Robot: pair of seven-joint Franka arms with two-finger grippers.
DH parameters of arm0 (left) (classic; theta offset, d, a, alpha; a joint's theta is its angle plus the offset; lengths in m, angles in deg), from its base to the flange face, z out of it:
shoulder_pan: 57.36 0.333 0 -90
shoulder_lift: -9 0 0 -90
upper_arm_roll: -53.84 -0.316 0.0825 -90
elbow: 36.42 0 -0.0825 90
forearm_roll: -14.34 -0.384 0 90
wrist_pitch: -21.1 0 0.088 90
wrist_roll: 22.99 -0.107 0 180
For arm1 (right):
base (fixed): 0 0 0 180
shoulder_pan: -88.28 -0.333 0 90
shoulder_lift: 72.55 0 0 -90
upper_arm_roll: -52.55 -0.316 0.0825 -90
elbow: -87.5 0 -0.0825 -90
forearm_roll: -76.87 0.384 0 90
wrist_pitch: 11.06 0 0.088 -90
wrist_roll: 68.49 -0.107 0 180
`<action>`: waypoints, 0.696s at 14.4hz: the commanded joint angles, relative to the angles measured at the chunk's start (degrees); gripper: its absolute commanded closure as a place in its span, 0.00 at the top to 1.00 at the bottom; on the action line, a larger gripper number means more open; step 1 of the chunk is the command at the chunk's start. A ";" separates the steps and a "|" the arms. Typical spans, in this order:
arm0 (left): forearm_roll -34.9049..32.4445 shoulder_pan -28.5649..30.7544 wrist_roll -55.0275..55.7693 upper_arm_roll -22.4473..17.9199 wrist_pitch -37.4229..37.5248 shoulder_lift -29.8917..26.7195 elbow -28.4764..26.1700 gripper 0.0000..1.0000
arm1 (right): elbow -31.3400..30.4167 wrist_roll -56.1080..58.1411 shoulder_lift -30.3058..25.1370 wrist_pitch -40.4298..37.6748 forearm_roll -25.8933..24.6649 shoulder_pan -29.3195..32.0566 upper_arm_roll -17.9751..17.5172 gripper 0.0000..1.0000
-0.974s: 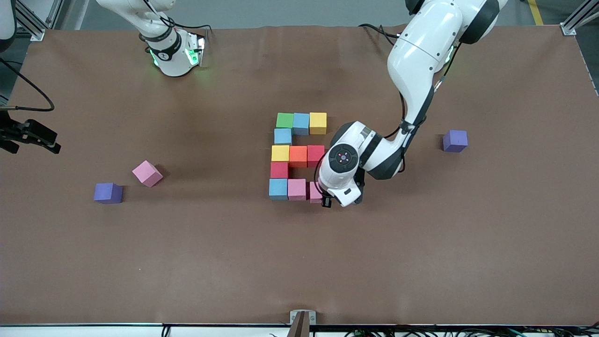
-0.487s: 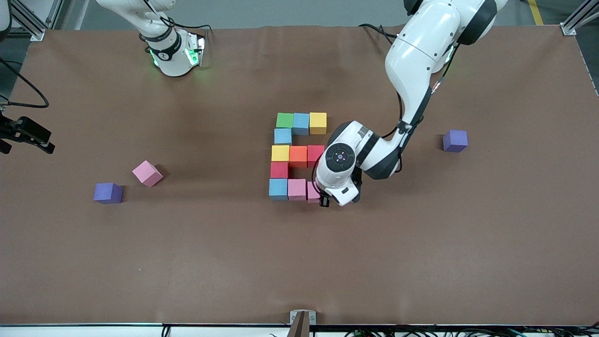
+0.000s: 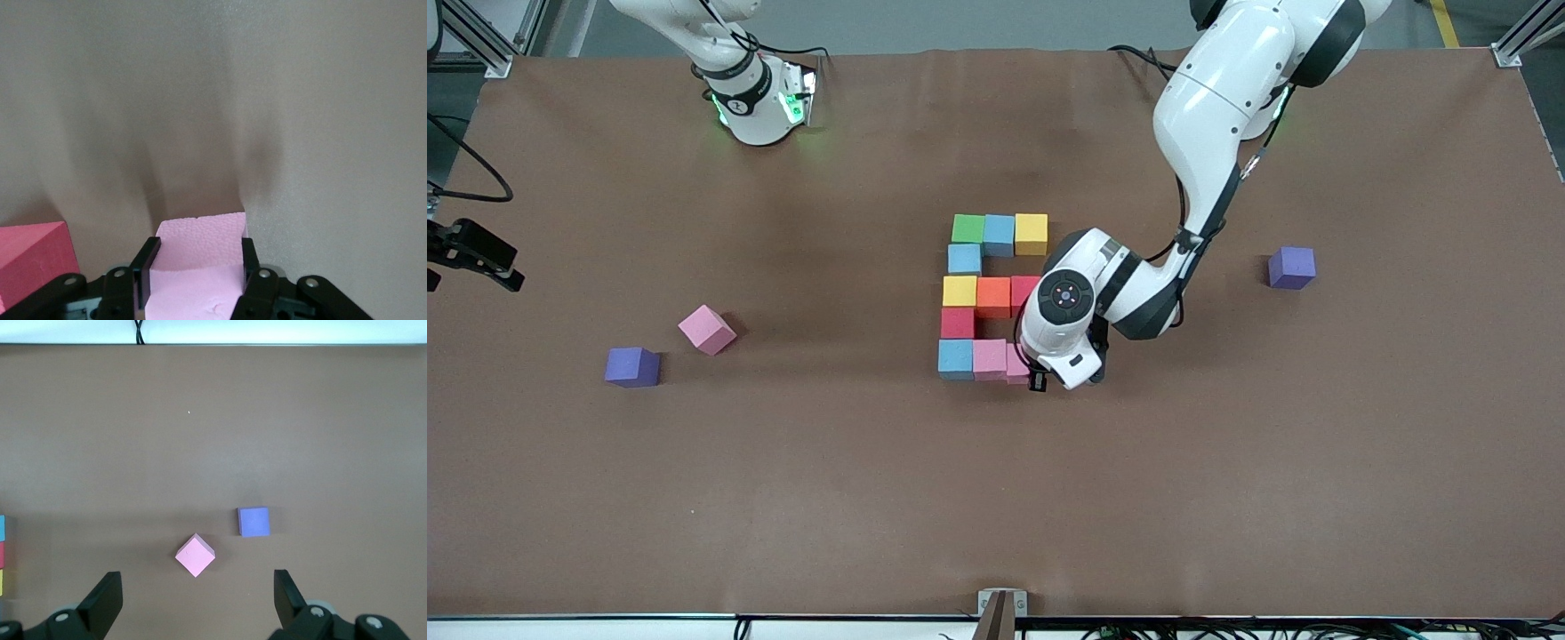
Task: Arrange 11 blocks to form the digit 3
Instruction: 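Lower the pink block beside the first pink and open the left gripper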
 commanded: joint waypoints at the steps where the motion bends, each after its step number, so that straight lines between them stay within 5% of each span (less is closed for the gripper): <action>1: -0.35 -1.07 1.21 -0.58 0.58 1.84 1.84 0.22 | 0.21 -0.49 -0.69 -0.52 0.05 0.25 0.17 1.00; 4: -0.26 -0.99 1.21 -0.49 0.58 1.84 1.75 0.35 | 0.21 -2.16 -0.69 -1.92 0.05 0.08 0.26 1.00; 5: -0.34 -0.99 1.21 -0.49 0.58 1.84 1.75 0.52 | 0.12 -2.16 -0.69 -2.10 0.05 0.08 0.17 1.00; 6: -0.69 -0.90 1.03 -0.58 0.58 1.75 1.75 0.94 | 0.12 -2.25 -0.69 -2.19 0.05 0.17 0.25 1.00; 10: -0.52 -0.20 0.68 -0.49 0.93 -1.14 1.75 1.00 | 0.12 -2.25 -0.69 -2.71 0.05 0.43 0.34 1.00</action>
